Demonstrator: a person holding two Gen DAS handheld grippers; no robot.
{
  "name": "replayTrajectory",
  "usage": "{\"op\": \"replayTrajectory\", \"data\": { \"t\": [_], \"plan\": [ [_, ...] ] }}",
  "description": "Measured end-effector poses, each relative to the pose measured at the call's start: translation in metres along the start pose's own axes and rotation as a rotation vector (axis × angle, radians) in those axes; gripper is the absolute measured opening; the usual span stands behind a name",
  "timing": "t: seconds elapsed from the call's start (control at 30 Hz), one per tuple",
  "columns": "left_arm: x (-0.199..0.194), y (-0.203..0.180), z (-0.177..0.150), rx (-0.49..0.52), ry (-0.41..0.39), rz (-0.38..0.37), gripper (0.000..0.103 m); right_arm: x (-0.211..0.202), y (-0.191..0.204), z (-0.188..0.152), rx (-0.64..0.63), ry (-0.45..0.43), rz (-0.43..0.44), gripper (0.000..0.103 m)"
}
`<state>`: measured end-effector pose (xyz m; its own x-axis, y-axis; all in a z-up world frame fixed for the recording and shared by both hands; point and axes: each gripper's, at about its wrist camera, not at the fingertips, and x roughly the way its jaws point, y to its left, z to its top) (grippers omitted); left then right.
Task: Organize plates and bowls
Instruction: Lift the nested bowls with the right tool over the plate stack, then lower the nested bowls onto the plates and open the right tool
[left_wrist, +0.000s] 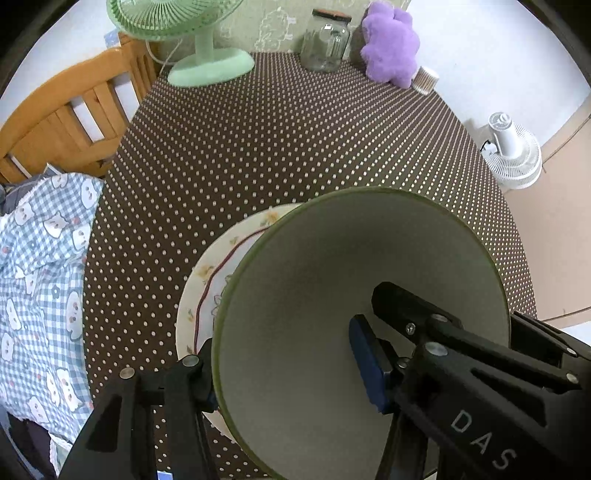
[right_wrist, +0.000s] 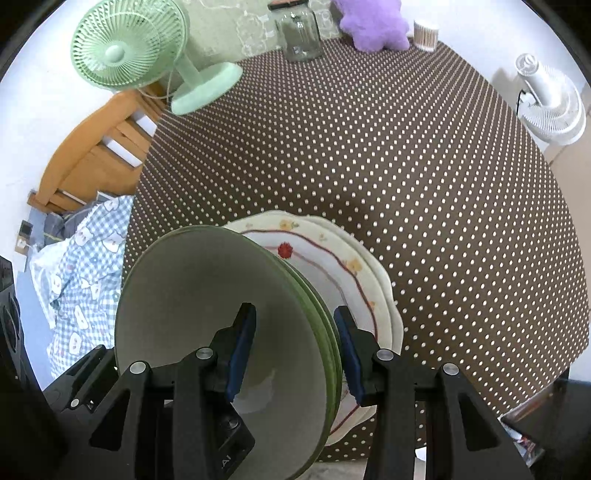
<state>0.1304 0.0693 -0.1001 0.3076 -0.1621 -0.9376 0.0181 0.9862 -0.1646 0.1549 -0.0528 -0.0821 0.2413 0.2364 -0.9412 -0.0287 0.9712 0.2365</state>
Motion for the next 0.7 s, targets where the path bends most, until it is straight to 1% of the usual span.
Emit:
{"op": "replayTrajectory", "data": {
  "t": [0.13,0.4,0.57,0.63,0.7],
  "plan": [
    [0.0024,0.0006,0.0028,0.000,-0.013,0.005,0.057,0.0021,0.0043,0.0029,-0.013,-0.015,-0.015,0.047],
    [0.0057,0.0012,0.0049,0.005,-0.010,0.004,0.058,0.0036,0.0036,0.0043,-0.006,-0.006,-0.017,0.048],
    [0.0067,0.0009,0.0049,0.018,0.002,-0.007,0.062,0.0045,0.0020,0.0038,0.003,-0.002,-0.017,0.048],
    [0.0070,0.0011,0.0044,0.023,0.005,-0.004,0.066,0.0046,0.0029,0.0031,0.005,-0.002,-0.026,0.049],
    [0.0070,0.0026,0.0041,0.022,0.008,-0.001,0.070,0.0044,0.0031,0.0020,0.007,-0.001,-0.035,0.053]
  ]
}}
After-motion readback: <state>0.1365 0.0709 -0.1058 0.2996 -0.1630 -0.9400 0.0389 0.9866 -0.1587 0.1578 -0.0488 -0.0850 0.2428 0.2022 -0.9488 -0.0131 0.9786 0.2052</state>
